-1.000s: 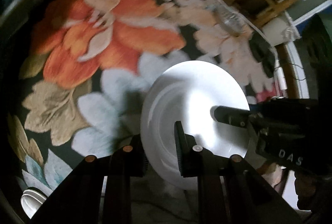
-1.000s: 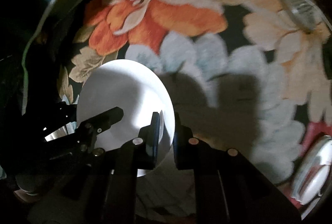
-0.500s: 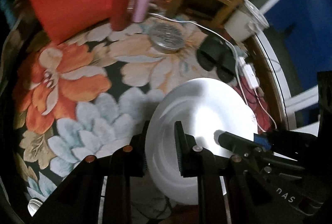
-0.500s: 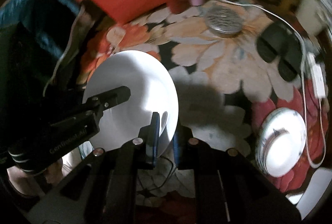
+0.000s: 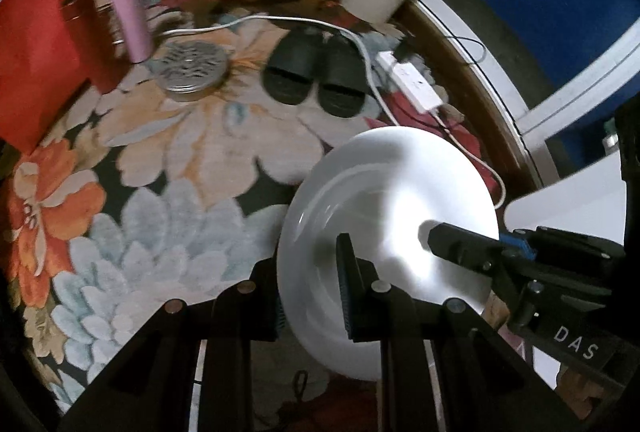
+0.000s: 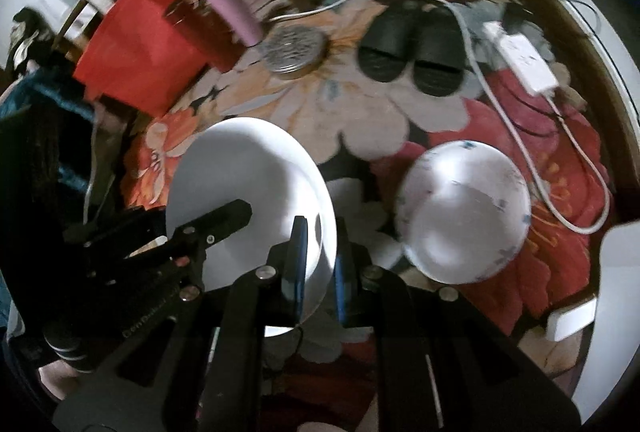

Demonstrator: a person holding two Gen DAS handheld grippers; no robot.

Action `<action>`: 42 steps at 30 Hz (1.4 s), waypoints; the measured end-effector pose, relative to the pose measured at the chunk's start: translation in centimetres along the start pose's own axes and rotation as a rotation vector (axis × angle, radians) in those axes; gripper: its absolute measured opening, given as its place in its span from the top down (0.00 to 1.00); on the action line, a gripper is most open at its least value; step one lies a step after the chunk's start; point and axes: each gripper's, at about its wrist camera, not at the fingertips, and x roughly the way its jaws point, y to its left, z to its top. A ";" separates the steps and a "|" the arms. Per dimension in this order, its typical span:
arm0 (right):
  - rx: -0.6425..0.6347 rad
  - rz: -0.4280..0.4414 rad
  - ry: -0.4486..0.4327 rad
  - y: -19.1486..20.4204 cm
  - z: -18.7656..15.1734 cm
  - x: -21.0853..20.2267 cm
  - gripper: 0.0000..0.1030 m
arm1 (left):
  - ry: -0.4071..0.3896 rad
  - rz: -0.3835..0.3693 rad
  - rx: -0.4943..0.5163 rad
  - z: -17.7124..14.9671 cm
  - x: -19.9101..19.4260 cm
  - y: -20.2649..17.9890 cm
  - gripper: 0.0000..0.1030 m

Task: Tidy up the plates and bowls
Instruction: 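Lower the held bowl onto the stacked bowls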

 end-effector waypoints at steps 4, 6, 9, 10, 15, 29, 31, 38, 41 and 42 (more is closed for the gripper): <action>0.043 -0.013 -0.008 -2.7 -0.5 -0.6 0.88 | 0.019 -0.026 0.015 0.3 1.4 -2.4 0.81; 0.063 -0.013 -0.013 -3.9 -0.7 -0.6 0.88 | 0.023 -0.036 0.022 0.6 2.1 -3.2 0.81; 0.091 -0.018 -0.025 -5.6 -0.6 -0.4 0.88 | 0.033 -0.052 0.037 1.1 3.5 -4.3 0.81; 0.103 -0.024 -0.031 -6.3 -0.5 -0.2 0.88 | 0.039 -0.060 0.040 1.3 4.2 -4.7 0.81; 0.154 -0.044 -0.043 -9.3 -0.8 1.2 0.88 | 0.056 -0.063 0.065 2.0 8.1 -6.1 0.81; 0.235 -0.099 0.016 -14.7 -3.5 6.4 0.88 | 0.088 0.024 0.176 0.4 16.1 -9.3 0.81; 0.232 -0.109 0.018 -14.9 -3.7 6.8 0.88 | 0.089 0.032 0.184 0.2 16.4 -9.5 0.81; 0.208 -0.122 0.015 -14.8 -3.9 7.5 0.88 | 0.089 0.070 0.205 -0.4 17.3 -9.5 0.76; 0.215 -0.118 0.018 -14.9 -4.0 7.7 0.87 | 0.100 0.058 0.197 -0.6 17.5 -9.3 0.58; 0.217 -0.120 0.015 -14.8 -4.0 7.7 0.86 | 0.098 0.056 0.197 -0.6 17.4 -9.2 0.56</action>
